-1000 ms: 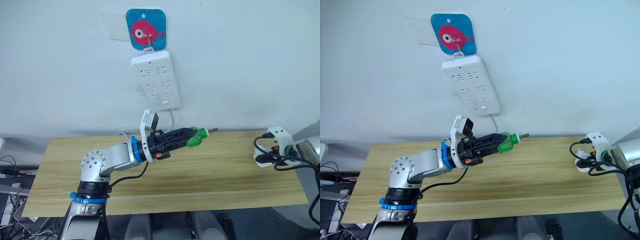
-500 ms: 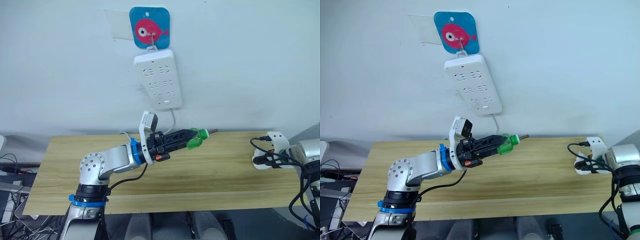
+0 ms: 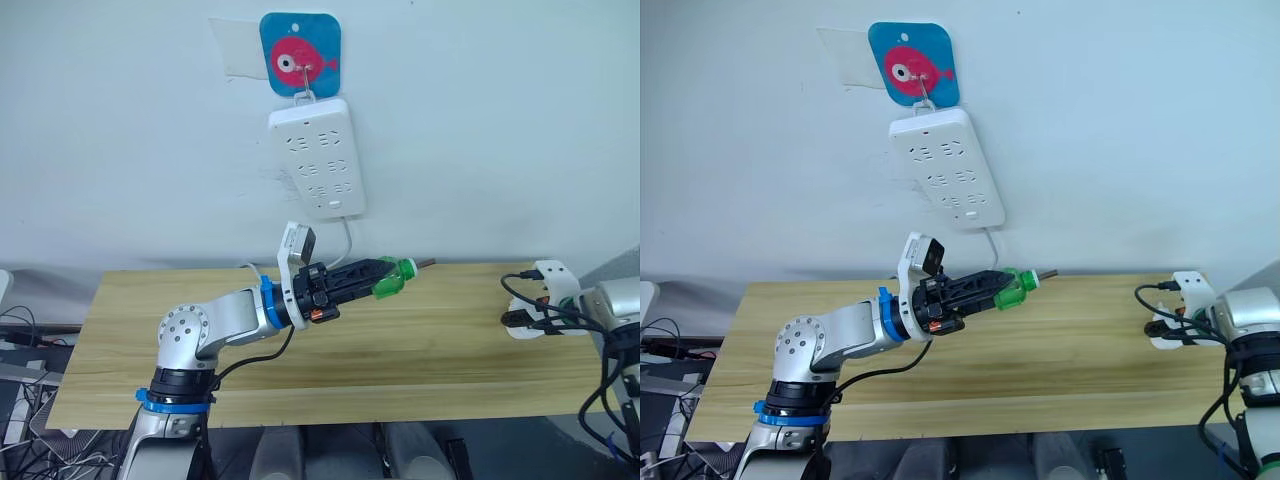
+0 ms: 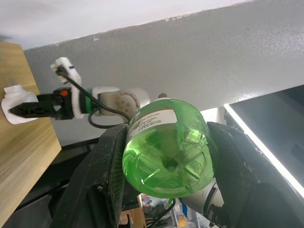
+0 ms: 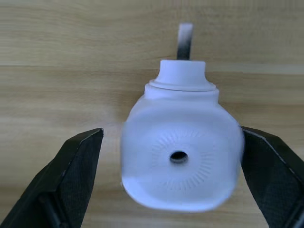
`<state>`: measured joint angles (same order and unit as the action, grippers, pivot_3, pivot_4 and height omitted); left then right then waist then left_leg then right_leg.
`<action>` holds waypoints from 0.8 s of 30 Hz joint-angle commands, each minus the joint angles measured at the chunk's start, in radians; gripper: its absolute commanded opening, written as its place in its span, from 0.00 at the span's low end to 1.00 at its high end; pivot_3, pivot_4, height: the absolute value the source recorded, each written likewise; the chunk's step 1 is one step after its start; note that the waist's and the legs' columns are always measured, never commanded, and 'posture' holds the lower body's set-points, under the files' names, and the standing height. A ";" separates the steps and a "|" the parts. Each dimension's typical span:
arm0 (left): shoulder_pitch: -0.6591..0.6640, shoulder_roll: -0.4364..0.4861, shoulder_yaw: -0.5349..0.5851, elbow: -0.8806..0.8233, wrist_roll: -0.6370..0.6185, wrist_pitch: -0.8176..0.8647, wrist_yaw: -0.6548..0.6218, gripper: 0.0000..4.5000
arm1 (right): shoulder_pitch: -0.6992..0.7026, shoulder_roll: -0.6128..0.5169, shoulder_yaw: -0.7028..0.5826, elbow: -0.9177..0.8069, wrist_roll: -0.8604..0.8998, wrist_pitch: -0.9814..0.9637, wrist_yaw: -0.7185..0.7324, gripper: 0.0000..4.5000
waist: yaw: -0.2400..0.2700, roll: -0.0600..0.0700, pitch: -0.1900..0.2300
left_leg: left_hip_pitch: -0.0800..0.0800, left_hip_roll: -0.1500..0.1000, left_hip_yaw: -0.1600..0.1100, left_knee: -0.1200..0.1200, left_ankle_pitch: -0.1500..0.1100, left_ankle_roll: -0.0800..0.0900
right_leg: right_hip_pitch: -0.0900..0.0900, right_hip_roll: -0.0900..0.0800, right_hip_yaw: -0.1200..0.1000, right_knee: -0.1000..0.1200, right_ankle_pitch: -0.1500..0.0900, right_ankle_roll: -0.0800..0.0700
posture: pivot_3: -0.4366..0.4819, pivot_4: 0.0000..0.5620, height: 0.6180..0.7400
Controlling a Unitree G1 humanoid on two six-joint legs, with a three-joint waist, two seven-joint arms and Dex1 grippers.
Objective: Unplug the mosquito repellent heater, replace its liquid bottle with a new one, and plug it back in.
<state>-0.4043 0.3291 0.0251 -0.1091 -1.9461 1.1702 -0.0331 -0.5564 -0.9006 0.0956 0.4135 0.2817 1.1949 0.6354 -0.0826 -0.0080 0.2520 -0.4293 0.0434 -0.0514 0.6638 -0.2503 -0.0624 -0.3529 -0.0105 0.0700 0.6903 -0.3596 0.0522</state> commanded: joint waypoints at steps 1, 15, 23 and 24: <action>-0.004 0.004 -0.004 -0.028 -0.026 0.003 -0.021 0.50 | 0.014 -0.085 -0.074 -0.179 0.041 0.109 0.031 0.99 | 0.000 0.000 0.000 | 0.000 0.000 0.000 0.000 0.000 0.000 | 0.000 0.000 0.000 0.000 0.000 0.000 | 0.32 0.44 1.00; -0.044 -0.015 -0.145 -0.188 0.723 -0.403 -0.264 0.50 | 0.009 0.251 -0.754 -0.544 0.751 0.420 -0.174 0.99 | -0.007 -0.001 -0.002 | 0.000 0.000 0.000 0.000 0.001 -0.001 | 0.001 0.000 0.000 -0.001 0.000 0.000 | 0.24 0.38 1.00; -0.038 -0.045 -0.385 -0.092 1.446 -1.030 -0.560 0.50 | 0.307 0.390 -0.628 -0.757 1.691 -0.099 -0.903 0.99 | -0.027 0.000 -0.002 | -0.005 0.002 0.009 -0.003 -0.001 0.002 | 0.000 -0.001 -0.001 -0.009 0.000 0.000 | 0.20 0.38 1.00; -0.040 -0.063 -0.389 -0.076 1.482 -1.066 -0.564 0.50 | 0.327 0.418 -0.595 -0.811 1.691 -0.152 -0.936 0.99 | -0.036 0.000 -0.003 | -0.005 0.002 0.011 -0.003 -0.001 0.002 | -0.001 -0.002 0.001 -0.008 0.001 0.001 | 0.20 0.38 1.00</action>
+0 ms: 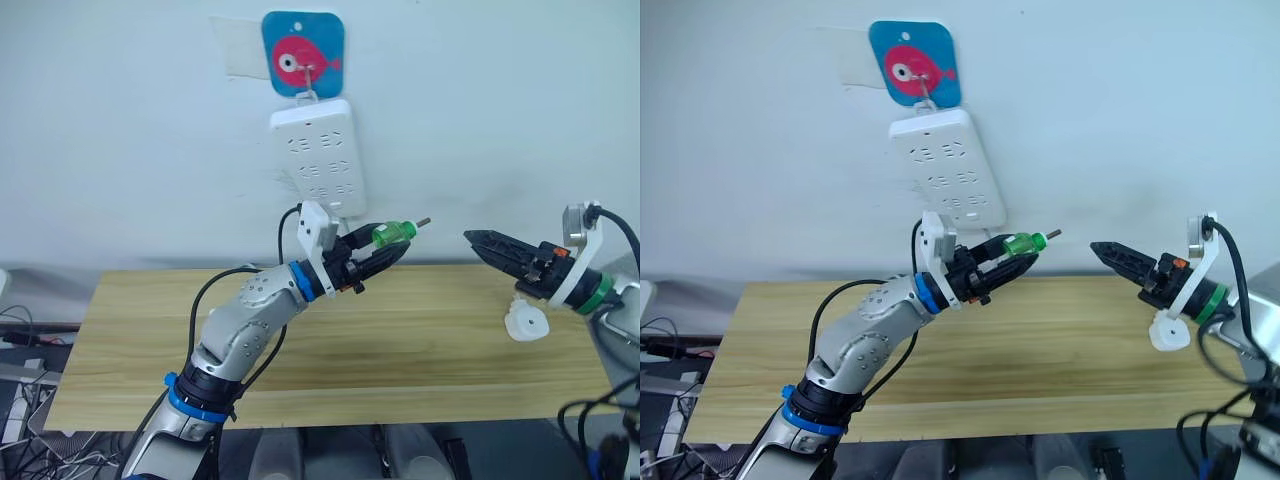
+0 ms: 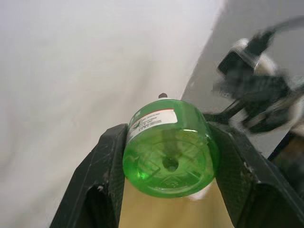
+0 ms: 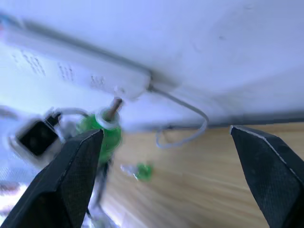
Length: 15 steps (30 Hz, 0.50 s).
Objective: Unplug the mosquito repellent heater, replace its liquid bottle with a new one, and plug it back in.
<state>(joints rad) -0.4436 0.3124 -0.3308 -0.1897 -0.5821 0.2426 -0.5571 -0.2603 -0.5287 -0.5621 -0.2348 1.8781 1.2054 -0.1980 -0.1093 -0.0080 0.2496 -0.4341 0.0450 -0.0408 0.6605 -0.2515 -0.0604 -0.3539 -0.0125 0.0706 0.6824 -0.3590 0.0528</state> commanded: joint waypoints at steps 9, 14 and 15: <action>-0.018 -0.150 -0.042 0.063 0.255 -0.262 -0.107 0.50 | 0.062 0.170 0.260 -0.367 0.094 -0.480 -0.372 0.99 | -0.044 0.005 -0.004 | 0.002 0.001 0.000 0.002 0.001 -0.002 | -0.002 0.001 0.002 0.007 0.002 0.003 | 0.18 0.32 1.00; 0.003 -0.166 -0.034 0.057 0.268 -0.256 -0.129 0.50 | 0.065 0.188 0.305 -0.408 0.094 -0.560 -0.417 0.99 | -0.055 0.005 -0.004 | 0.001 0.001 0.000 0.002 0.001 -0.002 | -0.003 0.001 0.002 0.006 0.002 0.003 | 0.16 0.31 1.00; 0.008 -0.165 -0.033 0.055 0.269 -0.256 -0.134 0.50 | 0.069 0.188 0.312 -0.415 0.094 -0.571 -0.422 0.99 | -0.058 0.005 -0.004 | 0.001 0.001 0.000 0.002 0.001 -0.002 | -0.003 0.001 0.002 0.006 0.002 0.003 | 0.15 0.31 1.00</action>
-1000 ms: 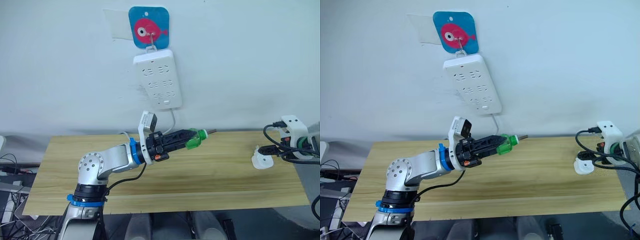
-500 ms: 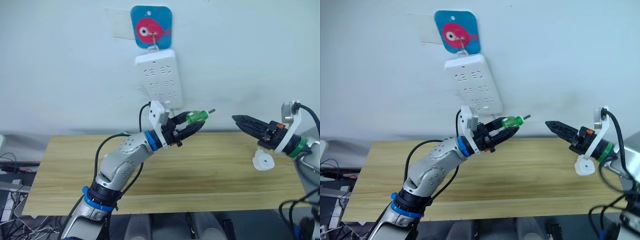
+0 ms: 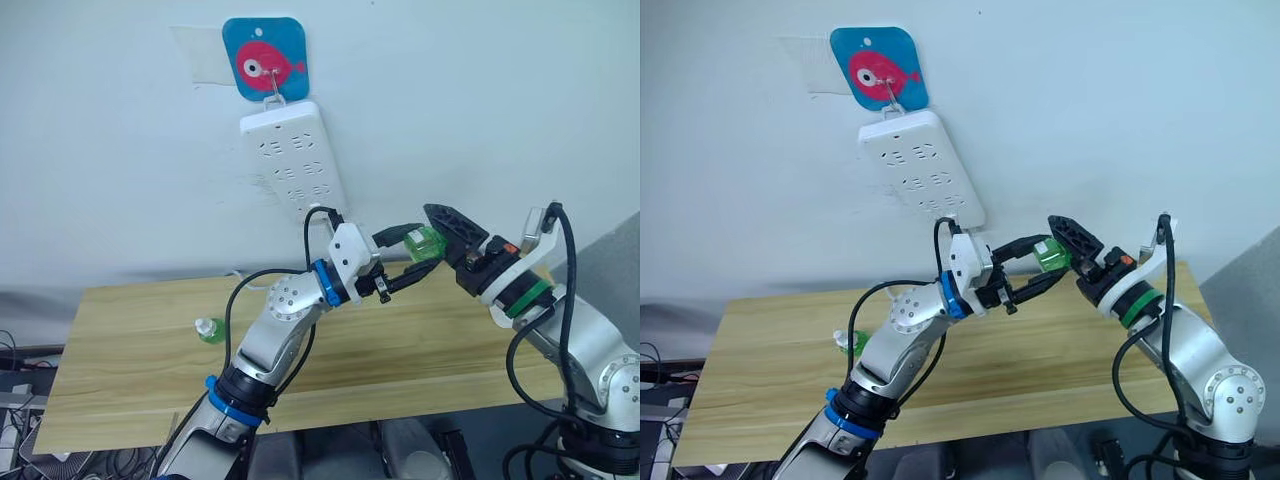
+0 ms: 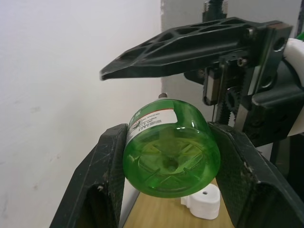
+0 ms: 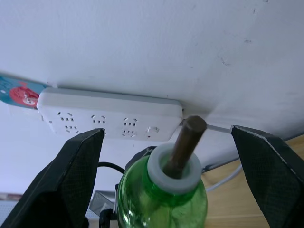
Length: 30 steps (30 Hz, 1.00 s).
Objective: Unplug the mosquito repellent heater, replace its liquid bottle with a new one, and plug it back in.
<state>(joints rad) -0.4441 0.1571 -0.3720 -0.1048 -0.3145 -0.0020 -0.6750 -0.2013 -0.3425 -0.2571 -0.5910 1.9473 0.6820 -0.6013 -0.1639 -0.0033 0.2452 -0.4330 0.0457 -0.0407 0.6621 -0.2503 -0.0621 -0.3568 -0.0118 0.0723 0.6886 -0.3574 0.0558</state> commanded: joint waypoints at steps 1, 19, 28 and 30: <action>0.015 -0.009 0.010 -0.033 0.003 -0.013 -0.020 0.50 | 0.016 0.000 0.013 -0.066 0.025 -0.058 -0.025 0.99 | -0.005 0.000 0.000 | 0.000 0.000 0.000 0.000 0.000 0.000 | 0.000 0.000 0.000 0.000 0.000 0.000 | 0.15 0.30 1.00; 0.025 -0.034 0.023 -0.032 0.019 -0.001 -0.034 0.50 | 0.035 -0.040 0.036 -0.073 0.025 -0.082 0.003 0.20 | -0.035 0.006 -0.010 | 0.001 0.000 0.000 0.001 0.001 0.000 | 0.000 0.000 0.000 0.006 0.000 0.000 | 0.15 0.31 1.00; 0.023 -0.022 0.038 -0.050 -0.001 0.074 -0.052 0.86 | 0.027 -0.073 0.031 -0.035 0.025 -0.057 0.016 0.20 | -0.034 0.006 -0.010 | 0.002 0.000 -0.001 0.001 0.002 0.001 | 0.000 0.000 0.001 0.008 0.000 0.000 | 0.16 0.33 1.00; 0.027 -0.004 0.069 -0.073 -0.038 0.144 -0.049 1.00 | 0.033 -0.128 0.006 0.002 0.025 -0.025 0.030 0.20 | -0.034 0.006 -0.010 | 0.002 -0.001 -0.001 0.001 0.002 0.001 | 0.000 0.000 0.000 0.008 0.000 0.000 | 0.17 0.33 1.00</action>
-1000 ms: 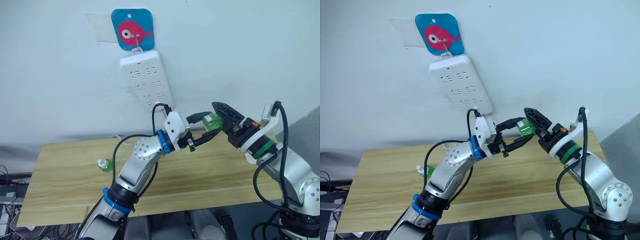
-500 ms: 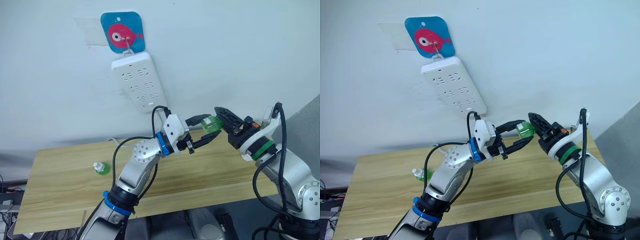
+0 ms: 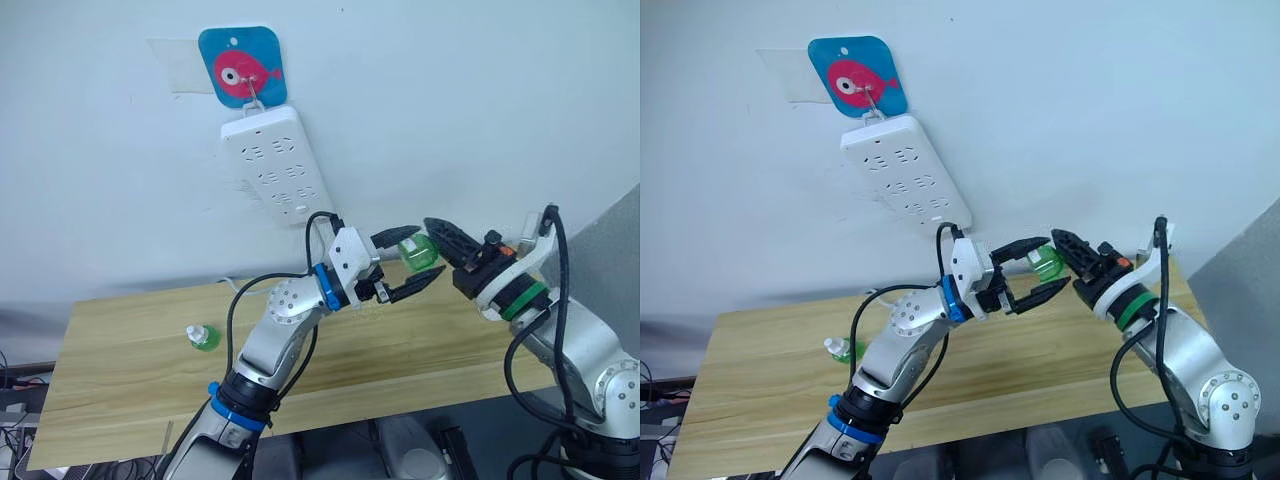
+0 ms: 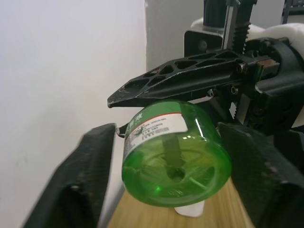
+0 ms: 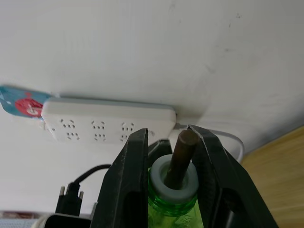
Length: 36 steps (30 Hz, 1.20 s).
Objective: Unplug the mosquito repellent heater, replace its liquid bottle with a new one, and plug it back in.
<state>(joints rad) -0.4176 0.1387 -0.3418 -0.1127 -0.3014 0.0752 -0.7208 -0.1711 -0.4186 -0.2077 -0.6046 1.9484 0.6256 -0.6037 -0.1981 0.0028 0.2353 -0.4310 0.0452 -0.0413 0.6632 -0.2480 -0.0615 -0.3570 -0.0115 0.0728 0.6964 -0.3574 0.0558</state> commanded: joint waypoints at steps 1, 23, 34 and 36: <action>0.003 0.036 0.049 -0.082 -0.065 0.095 -0.018 1.00 | 0.001 -0.079 -0.061 0.041 0.024 0.048 0.046 0.20 | 0.001 0.000 0.000 | 0.000 0.000 0.000 0.000 0.000 0.000 | 0.000 0.000 0.000 0.000 0.000 0.000 | 0.18 0.32 1.00; 0.034 0.306 0.056 -0.220 -0.083 0.337 -0.169 1.00 | 0.031 -0.085 0.334 0.705 -1.706 -0.671 0.636 0.20 | 0.036 -0.001 0.001 | 0.003 0.001 0.000 0.000 0.001 -0.001 | 0.000 0.001 0.001 0.001 0.000 0.000 | 0.28 0.39 1.00; 0.086 0.357 0.083 -0.257 -0.092 0.368 -0.164 1.00 | -0.034 0.089 0.301 0.985 -1.867 -0.851 0.674 0.20 | 0.067 -0.005 0.009 | 0.012 0.001 0.001 -0.001 -0.001 0.002 | 0.009 0.000 0.001 0.001 0.000 0.000 | 0.34 0.48 1.00; 0.093 0.364 0.088 -0.267 -0.096 0.377 -0.163 1.00 | -0.044 0.101 0.294 1.032 -1.888 -0.868 0.673 0.20 | 0.073 -0.006 0.011 | 0.012 0.000 0.000 -0.001 -0.001 0.002 | 0.009 0.000 0.001 0.001 0.000 0.000 | 0.35 0.49 1.00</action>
<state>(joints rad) -0.3275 0.4983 -0.2758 -0.3283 -0.3895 0.4525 -0.8842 -0.2093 -0.3202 0.1122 0.4200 0.0781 -0.2068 0.0660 -0.1251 -0.0027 0.2461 -0.4185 0.0457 -0.0408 0.6619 -0.2490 -0.0591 -0.3481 -0.0119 0.0739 0.6976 -0.3574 0.0555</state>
